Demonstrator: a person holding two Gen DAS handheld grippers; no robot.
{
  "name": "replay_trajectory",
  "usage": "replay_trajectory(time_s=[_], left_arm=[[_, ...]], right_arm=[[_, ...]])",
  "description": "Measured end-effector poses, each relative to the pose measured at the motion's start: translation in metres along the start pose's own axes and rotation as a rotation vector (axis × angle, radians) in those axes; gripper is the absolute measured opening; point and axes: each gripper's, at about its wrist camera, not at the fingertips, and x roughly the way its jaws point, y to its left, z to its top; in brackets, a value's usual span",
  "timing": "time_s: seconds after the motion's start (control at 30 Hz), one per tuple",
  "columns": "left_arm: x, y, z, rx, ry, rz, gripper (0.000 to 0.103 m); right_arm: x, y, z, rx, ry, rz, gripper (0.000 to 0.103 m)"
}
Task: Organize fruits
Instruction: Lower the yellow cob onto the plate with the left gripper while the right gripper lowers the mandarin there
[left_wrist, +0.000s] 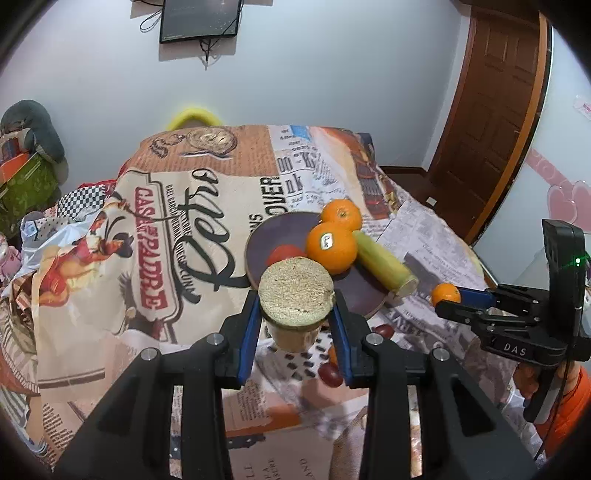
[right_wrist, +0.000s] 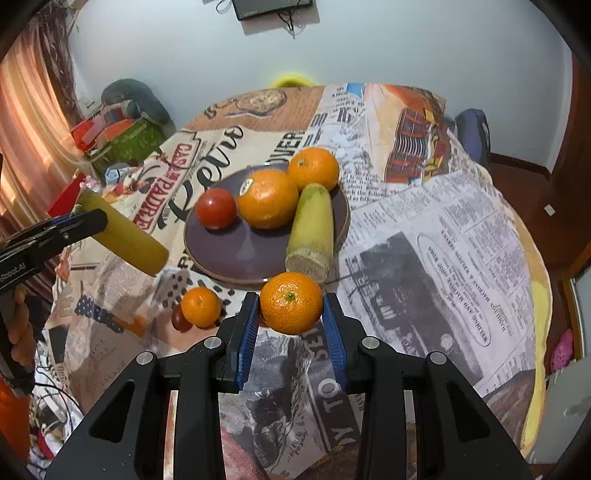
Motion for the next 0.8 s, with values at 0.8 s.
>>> replay_trajectory(time_s=[0.8], left_arm=[[0.08, -0.021, 0.03, -0.021, 0.1, -0.121, 0.036]], right_arm=[[0.026, 0.005, 0.032, -0.032, -0.035, 0.019, 0.032]])
